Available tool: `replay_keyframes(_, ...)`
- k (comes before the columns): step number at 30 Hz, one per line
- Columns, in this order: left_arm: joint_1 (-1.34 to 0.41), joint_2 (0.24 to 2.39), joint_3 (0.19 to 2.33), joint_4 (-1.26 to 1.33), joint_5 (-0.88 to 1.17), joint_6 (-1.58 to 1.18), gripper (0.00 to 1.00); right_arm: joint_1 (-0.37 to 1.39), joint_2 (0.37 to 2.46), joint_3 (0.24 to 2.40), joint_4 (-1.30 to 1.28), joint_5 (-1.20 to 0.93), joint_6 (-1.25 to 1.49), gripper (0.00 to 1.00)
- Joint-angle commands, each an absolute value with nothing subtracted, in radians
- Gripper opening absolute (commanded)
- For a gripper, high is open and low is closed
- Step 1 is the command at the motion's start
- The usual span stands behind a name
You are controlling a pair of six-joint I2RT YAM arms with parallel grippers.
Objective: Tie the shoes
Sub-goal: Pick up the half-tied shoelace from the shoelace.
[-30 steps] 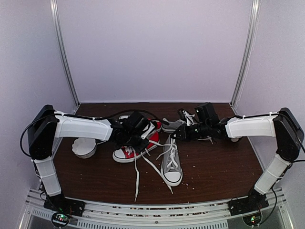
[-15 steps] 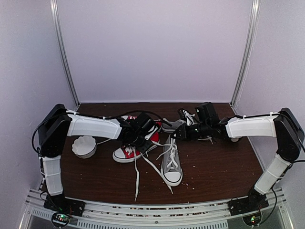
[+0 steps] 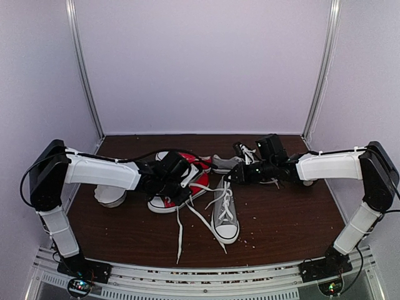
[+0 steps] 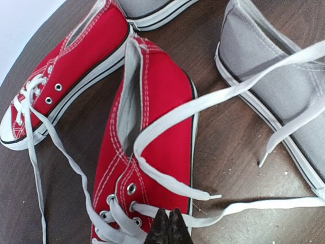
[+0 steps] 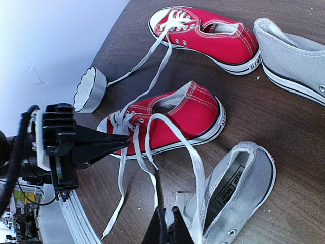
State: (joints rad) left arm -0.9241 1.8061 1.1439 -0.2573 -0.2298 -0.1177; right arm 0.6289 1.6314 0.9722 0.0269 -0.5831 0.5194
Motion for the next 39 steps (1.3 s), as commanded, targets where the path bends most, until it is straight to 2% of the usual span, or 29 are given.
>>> replay_keyframes(1,-0.93,1.76,1.106,-0.167,-0.242,-0.102,0.0,0.627,1.618,0.999,0.025,-0.581,0.505,0.0)
replay_keyframes(4,-0.93,1.798,1.147,-0.198,-0.219,-0.109,0.0,0.627,1.618,0.998,0.024,-0.58,0.504,0.0)
replay_keyframes(5,-0.93,1.827,1.176,-0.216,-0.201,-0.115,0.05,0.628,1.617,0.999,0.024,-0.58,0.503,0.0)
replay_keyframes(7,-0.93,1.863,1.226,-0.237,-0.188,-0.133,0.23,0.627,1.616,1.0,0.022,-0.58,0.504,0.0)
replay_keyframes(8,-0.93,1.875,1.239,-0.238,-0.193,-0.146,0.27,0.627,1.615,0.999,0.023,-0.58,0.505,0.0)
replay_keyframes(10,-0.926,1.902,1.27,-0.263,-0.231,-0.167,0.3,0.627,1.612,0.997,0.022,-0.578,0.504,0.0)
replay_keyframes(16,-0.925,1.975,1.39,-0.397,-0.323,-0.193,0.29,0.627,1.606,0.997,0.014,-0.577,0.499,0.0)
replay_keyframes(21,-0.926,1.958,1.395,-0.456,-0.365,-0.224,0.28,0.627,1.608,1.001,0.012,-0.577,0.496,0.0)
replay_keyframes(30,-0.926,1.962,1.375,-0.446,-0.262,-0.252,0.24,0.627,1.616,1.016,0.0,-0.581,0.486,0.0)
replay_keyframes(39,-0.921,2.011,1.4,-0.443,-0.229,-0.254,0.24,0.627,1.611,1.014,-0.005,-0.58,0.484,0.0)
